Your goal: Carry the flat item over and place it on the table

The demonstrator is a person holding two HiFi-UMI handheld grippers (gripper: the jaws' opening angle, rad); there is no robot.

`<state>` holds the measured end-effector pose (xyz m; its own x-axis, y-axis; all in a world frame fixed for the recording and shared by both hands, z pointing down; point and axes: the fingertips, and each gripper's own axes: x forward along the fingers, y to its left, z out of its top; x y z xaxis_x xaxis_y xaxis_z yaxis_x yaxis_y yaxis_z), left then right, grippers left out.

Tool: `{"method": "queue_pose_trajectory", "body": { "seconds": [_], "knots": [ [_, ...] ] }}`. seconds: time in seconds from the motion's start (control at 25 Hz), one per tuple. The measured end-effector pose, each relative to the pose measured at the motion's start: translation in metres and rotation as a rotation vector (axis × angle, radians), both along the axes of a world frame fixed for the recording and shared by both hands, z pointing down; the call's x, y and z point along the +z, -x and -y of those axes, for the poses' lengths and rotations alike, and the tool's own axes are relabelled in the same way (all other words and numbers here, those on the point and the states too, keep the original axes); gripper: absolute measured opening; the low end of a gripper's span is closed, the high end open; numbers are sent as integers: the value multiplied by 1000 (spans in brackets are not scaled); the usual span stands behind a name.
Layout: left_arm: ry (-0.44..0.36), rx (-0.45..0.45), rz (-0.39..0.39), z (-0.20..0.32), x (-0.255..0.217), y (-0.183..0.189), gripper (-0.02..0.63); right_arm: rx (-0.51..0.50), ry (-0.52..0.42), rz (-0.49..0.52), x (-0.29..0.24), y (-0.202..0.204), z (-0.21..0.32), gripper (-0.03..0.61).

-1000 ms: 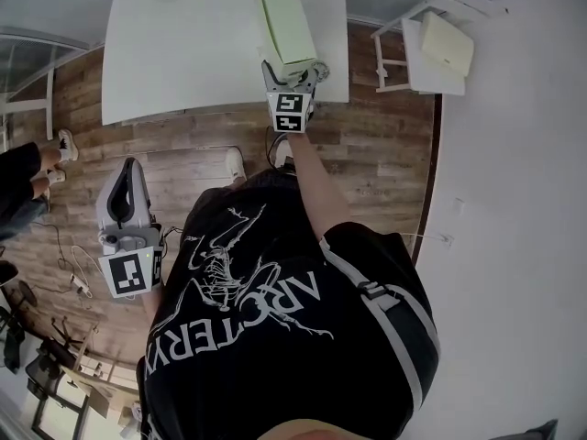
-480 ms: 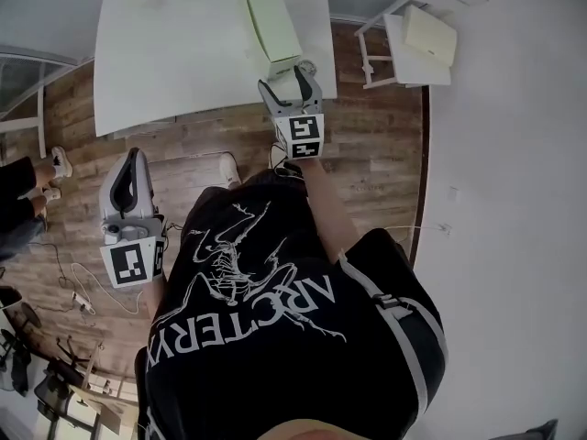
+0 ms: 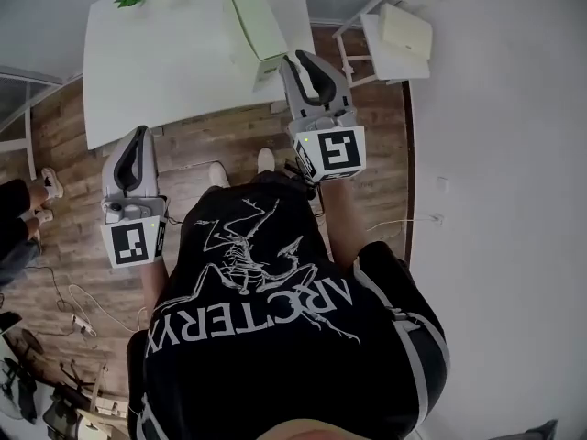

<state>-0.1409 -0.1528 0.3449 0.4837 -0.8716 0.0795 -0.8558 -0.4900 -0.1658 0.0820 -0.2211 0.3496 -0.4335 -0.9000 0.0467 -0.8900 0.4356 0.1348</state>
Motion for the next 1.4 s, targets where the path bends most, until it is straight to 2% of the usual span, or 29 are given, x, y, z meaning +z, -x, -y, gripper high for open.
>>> {"method": "queue_pose_trajectory", "body": {
  "seconds": [0.08, 0.24, 0.64, 1.4],
  "knots": [
    [-14, 8, -7, 1, -5, -2, 11, -13, -19, -15, -17, 9, -3, 47],
    [-38, 14, -22, 3, -17, -10, 11, -30, -46, -31, -37, 18, -15, 14],
    [-70, 34, -21, 16, -29, -8, 11, -10, -99, -36, -59, 15, -27, 12],
    [-108, 41, -24, 38, -49, -10, 11, 24, -88, -25, -57, 0, -27, 12]
  ]
}}
